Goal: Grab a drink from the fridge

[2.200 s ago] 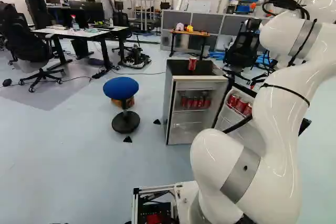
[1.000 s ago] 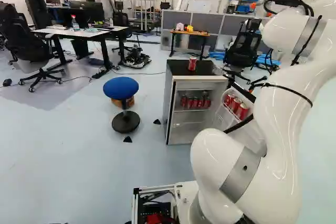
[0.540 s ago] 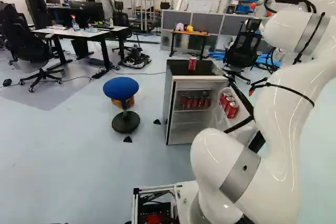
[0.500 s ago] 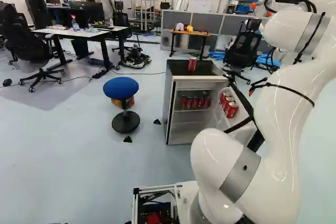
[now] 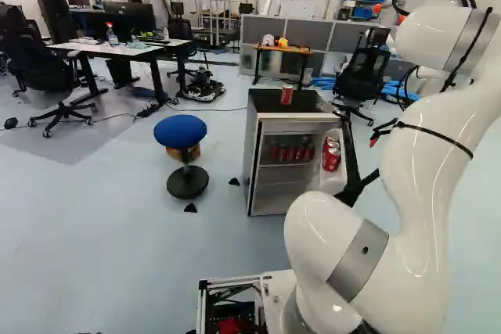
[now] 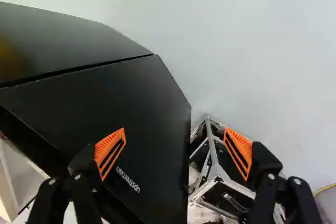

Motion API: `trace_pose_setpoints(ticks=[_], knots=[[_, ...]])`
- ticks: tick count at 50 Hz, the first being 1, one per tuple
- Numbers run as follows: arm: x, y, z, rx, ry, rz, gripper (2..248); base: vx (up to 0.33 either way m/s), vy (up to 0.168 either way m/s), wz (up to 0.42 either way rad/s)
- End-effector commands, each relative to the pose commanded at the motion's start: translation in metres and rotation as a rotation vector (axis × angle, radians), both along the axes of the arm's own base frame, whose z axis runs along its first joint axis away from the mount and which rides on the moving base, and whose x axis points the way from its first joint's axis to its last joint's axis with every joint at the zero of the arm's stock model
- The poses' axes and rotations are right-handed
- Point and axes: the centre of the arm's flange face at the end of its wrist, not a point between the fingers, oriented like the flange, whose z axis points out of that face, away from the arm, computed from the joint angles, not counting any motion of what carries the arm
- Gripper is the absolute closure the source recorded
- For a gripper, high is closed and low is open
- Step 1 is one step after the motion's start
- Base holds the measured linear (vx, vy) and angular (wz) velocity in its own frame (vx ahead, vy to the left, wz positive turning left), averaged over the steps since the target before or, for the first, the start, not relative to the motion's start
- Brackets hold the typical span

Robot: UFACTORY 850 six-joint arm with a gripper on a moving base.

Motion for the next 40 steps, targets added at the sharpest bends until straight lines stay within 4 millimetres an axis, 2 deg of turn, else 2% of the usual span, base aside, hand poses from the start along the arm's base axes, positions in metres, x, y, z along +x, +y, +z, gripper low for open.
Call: trace_pose_setpoints(ticks=[40], knots=[[-0.044, 0.05, -0.005, -0.073, 0.148, 0.171, 3, 0.0, 0.0, 0.0]])
